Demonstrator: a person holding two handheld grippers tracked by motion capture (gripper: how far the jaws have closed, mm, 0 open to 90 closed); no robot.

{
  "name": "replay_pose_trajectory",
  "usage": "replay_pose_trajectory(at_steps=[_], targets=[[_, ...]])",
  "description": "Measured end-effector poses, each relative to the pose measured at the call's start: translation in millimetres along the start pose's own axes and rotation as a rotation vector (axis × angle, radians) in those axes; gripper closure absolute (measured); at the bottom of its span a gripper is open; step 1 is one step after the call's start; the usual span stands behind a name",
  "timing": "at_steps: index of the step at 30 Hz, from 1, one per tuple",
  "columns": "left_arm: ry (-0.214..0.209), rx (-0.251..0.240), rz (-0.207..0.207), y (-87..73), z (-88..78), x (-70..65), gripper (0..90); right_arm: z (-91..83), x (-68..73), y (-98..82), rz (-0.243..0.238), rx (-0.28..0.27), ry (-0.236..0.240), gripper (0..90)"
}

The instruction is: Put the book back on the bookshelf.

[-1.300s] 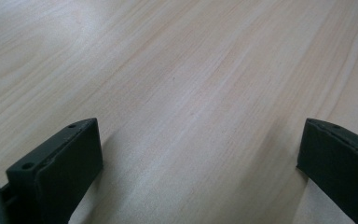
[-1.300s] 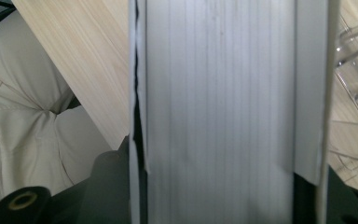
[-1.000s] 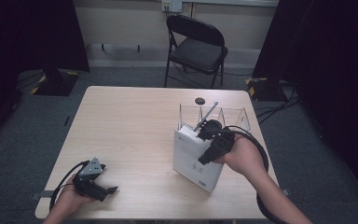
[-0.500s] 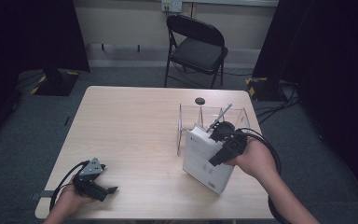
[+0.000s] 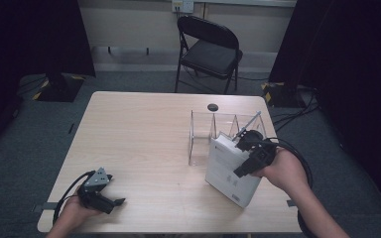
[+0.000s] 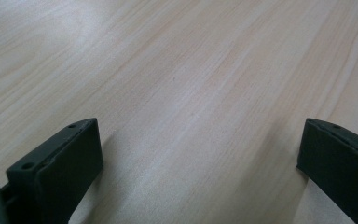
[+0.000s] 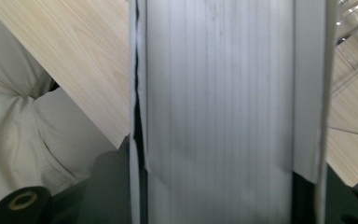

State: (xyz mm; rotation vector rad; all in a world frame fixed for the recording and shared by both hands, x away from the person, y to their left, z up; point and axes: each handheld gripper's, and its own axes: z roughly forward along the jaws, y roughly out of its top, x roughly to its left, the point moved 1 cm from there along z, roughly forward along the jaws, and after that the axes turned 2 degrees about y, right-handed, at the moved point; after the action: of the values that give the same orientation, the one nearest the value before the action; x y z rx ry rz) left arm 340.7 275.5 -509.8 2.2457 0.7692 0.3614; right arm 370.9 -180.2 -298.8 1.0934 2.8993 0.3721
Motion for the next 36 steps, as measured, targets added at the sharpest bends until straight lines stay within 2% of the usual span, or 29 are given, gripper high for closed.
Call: replay_pose_trajectory(at_steps=[16,27,36], targets=[[0.003,-0.001,-0.002,0.2,0.2,-0.2,0.0,-5.0,-14.4,-18.5,0.053,0.006,-0.012,52.7],[0.004,-0.002,-0.002,0.2,0.3,-0.2,0.0,-8.1,-19.8,-27.5,0.061,0.016,-0.026,52.8],[0.004,-0.001,-0.003,0.2,0.3,-0.3,0.0,-9.8,-26.3,-34.5,0.098,0.020,-0.021,52.7]])
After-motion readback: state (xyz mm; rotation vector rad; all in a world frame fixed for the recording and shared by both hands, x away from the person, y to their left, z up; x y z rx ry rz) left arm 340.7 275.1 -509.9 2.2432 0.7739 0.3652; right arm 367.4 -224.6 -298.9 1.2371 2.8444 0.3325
